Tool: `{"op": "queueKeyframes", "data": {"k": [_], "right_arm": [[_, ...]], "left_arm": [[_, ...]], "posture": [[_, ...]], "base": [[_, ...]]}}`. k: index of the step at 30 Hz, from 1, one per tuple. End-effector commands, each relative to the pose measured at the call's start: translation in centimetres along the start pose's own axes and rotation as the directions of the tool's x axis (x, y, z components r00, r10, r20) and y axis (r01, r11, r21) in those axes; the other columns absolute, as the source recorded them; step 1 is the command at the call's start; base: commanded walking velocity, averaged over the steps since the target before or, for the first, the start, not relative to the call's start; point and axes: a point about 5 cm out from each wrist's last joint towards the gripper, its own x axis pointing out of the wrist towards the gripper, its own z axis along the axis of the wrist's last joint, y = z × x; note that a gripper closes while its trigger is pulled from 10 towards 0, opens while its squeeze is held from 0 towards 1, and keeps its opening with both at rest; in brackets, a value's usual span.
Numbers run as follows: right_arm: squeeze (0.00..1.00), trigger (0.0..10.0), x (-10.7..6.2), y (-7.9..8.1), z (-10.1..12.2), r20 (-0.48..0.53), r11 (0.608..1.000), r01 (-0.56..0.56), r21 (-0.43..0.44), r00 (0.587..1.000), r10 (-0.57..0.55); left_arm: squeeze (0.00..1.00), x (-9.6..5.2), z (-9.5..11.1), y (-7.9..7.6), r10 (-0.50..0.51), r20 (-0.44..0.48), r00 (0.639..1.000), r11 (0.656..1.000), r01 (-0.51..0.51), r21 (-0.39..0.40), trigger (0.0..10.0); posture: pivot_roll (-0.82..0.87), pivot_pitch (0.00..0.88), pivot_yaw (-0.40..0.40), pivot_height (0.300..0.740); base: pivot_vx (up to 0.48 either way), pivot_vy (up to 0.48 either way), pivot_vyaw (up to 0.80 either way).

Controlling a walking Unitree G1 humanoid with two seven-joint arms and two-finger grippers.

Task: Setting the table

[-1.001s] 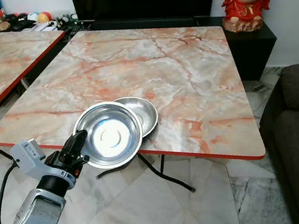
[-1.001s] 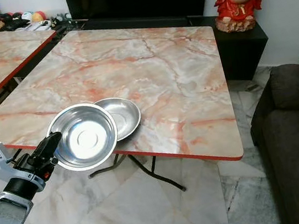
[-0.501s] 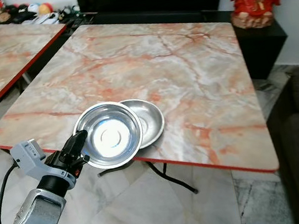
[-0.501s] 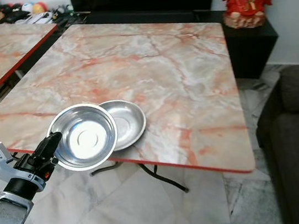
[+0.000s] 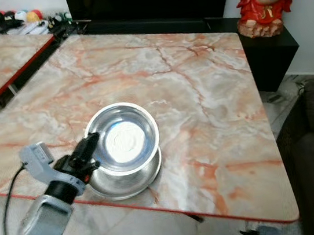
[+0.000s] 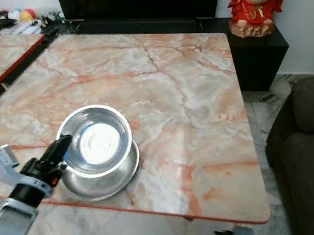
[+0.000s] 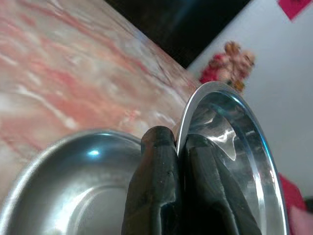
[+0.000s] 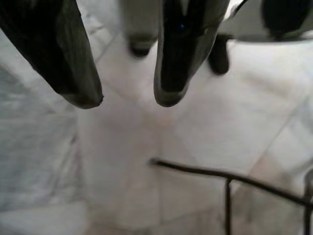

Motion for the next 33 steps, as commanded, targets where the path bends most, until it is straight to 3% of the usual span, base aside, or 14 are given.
{"op": "queueKeyframes", "data": {"k": [1, 5, 9, 11, 14, 19, 27, 33], "right_arm": [[0.0, 10.0, -0.3, -0.9, -0.8, -0.03, 1.0, 0.026, 0.001, 0.999, -0.026], [0.0, 10.0, -0.3, -0.9, -0.8, -0.028, 1.0, 0.026, -0.001, 0.999, -0.027], [0.0, 10.0, -0.3, -0.9, -0.9, -0.031, 1.0, 0.027, -0.005, 0.999, -0.027], [0.0, 10.0, -0.3, -0.9, -1.0, -0.033, 1.0, 0.025, -0.008, 0.999, -0.025], [0.0, 10.0, -0.3, -0.8, -1.0, -0.034, 1.0, 0.023, -0.008, 0.999, -0.024], [0.0, 10.0, -0.3, -0.9, -1.1, -0.034, 1.0, 0.022, -0.011, 0.999, -0.022], [0.0, 10.0, -0.3, -0.9, -1.0, -0.033, 1.0, 0.02, -0.016, 0.999, -0.021], [0.0, 10.0, -0.3, -0.8, -1.1, -0.033, 1.0, 0.017, -0.019, 0.999, -0.018]], "left_arm": [[0.0, -0.4, 0.0, -0.5, -0.04, -0.019, 0.999, 0.999, 0.04, -0.001, 10.0], [0.0, -0.9, 0.2, -0.4, -0.061, -0.037, 0.997, 0.998, 0.061, 0.007, 10.0], [0.0, -1.3, 1.2, 1.1, 0.017, -0.003, 1.0, 1.0, -0.017, 0.001, 10.0], [0.0, -1.4, 1.1, 2.2, 0.101, -0.016, 0.995, 0.995, -0.101, 0.013, 10.0], [0.0, -1.5, 0.9, 2.7, 0.139, -0.032, 0.99, 0.99, -0.139, 0.013, 10.0], [0.0, -1.2, 1.2, 3.2, 0.174, 0.007, 0.985, 0.984, -0.174, -0.046, 10.0], [0.0, -0.4, 0.4, 3.5, 0.229, -0.003, 0.973, 0.966, -0.228, -0.121, 10.0], [0.0, 0.5, -0.3, 2.9, 0.186, -0.042, 0.982, 0.976, -0.19, -0.11, 10.0]], "posture": [[0.15, 0.174, -0.011, 0.74], [0.15, 0.177, -0.011, 0.74], [0.15, 0.176, -0.011, 0.74], [0.16, 0.174, -0.011, 0.74], [0.16, 0.174, -0.012, 0.74], [0.15, 0.17, -0.013, 0.74], [0.15, 0.166, -0.013, 0.74], [0.14, 0.163, -0.009, 0.74]], "base": [[0.0, 0.0, 0.0], [0.0, 0.0, 0.0], [0.0, 0.0, 0.0], [0.0, 0.0, 0.0], [0.0, 0.0, 0.0], [0.0, 0.0, 0.0], [0.0, 0.0, 0.0], [0.0, 0.0, 0.0]]}}
